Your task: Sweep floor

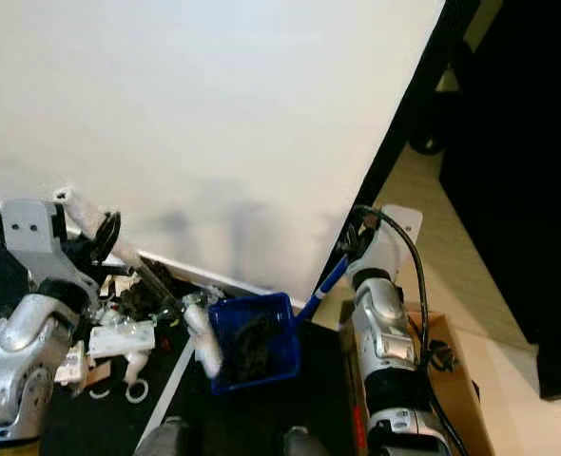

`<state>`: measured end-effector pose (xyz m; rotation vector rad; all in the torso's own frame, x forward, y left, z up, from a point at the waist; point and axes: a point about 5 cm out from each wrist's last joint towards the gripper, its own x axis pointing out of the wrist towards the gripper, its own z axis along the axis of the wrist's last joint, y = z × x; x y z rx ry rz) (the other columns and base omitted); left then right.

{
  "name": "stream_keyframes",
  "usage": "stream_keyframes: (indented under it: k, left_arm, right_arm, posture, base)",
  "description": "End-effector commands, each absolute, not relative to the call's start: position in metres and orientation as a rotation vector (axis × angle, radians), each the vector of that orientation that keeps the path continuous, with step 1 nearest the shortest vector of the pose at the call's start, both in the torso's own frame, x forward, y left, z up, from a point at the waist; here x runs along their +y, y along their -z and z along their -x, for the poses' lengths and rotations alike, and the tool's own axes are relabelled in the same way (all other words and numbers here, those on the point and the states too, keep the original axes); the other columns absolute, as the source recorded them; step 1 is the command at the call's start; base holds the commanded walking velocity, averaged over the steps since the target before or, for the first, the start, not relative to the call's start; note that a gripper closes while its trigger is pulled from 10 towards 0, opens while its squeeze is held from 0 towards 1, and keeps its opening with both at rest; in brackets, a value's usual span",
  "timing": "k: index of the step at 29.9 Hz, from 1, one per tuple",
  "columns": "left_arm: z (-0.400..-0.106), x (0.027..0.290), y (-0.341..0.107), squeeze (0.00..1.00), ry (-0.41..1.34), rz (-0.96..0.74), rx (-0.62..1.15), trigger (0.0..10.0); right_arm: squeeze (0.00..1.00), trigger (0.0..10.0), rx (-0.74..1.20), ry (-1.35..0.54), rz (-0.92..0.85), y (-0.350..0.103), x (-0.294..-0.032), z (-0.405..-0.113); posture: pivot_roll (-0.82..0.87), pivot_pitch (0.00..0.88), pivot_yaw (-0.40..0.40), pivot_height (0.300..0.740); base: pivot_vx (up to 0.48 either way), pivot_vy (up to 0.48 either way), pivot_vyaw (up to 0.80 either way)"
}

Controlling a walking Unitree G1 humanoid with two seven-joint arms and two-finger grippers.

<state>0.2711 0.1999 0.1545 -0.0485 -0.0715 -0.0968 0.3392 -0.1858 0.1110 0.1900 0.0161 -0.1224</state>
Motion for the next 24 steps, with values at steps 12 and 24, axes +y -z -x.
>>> stream_keyframes:
  k: [12, 24]
  left_arm:
    - [-0.273, 0.189, -0.153, 0.00, 0.114, 0.058, -0.079, 10.0]
    - [-0.273, 0.179, -0.148, 0.00, 0.139, 0.053, -0.065, 10.0]
  right_arm:
    - [0.00, 10.0, -0.028, 0.114, -0.211, -0.121, -0.184, -0.346]
    - [0.00, 10.0, -0.029, 0.129, -0.201, -0.118, -0.190, -0.343]
  posture:
    - [0.25, 0.073, -0.054, 0.740]
    - [0.23, 0.107, -0.049, 0.740]
  base:
    - [0.000, 0.000, 0.00]
    - [0.000, 0.000, 0.00]
